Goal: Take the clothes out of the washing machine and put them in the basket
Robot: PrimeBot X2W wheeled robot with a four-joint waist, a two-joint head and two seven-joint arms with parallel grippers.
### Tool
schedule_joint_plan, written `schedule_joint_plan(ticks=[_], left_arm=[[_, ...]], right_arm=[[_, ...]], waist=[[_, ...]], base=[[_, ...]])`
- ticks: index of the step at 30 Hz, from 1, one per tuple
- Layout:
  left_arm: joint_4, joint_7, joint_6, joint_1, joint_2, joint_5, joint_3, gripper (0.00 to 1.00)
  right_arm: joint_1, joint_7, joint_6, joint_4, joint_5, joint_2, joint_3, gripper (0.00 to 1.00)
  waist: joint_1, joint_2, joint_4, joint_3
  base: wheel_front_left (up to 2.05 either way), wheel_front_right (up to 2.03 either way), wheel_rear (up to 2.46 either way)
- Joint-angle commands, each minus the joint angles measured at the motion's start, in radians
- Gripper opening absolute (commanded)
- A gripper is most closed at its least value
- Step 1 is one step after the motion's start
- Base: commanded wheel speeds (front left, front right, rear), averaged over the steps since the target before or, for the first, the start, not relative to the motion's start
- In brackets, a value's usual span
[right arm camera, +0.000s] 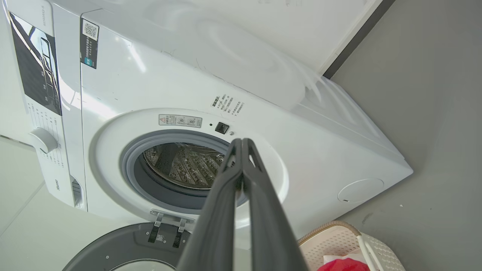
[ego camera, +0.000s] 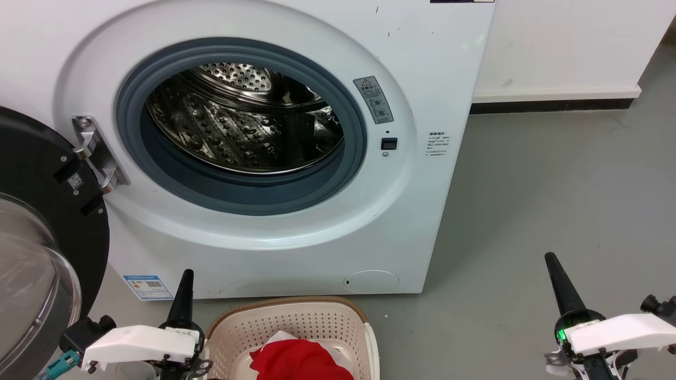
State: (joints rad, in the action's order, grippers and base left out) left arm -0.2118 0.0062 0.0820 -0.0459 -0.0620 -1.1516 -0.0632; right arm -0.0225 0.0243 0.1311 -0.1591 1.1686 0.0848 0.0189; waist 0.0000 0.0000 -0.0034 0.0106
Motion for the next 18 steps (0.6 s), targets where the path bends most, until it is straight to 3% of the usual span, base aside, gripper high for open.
schedule_joint_plan(ticks=[1, 18], left_arm=[[0.005, 0.006, 0.010, -0.021, -0.003, -0.027, -0.004, 0.00], [-0.009, 0.044, 0.025, -0.038, 0.003, -0.180, -0.023, 0.00]], right_arm=[[-0.028, 0.003, 0.000, 0.002, 0.031, 0.004, 0.004, 0.00], [-0.051, 0.021, 0.000, -0.028, 0.190, 0.002, 0.020, 0.00]], waist=[[0.0000, 0.0000, 0.000, 0.000], [0.0000, 0.0000, 0.001, -0.004]], base=[[0.00, 0.00, 0.00], [0.00, 0.00, 0.00]])
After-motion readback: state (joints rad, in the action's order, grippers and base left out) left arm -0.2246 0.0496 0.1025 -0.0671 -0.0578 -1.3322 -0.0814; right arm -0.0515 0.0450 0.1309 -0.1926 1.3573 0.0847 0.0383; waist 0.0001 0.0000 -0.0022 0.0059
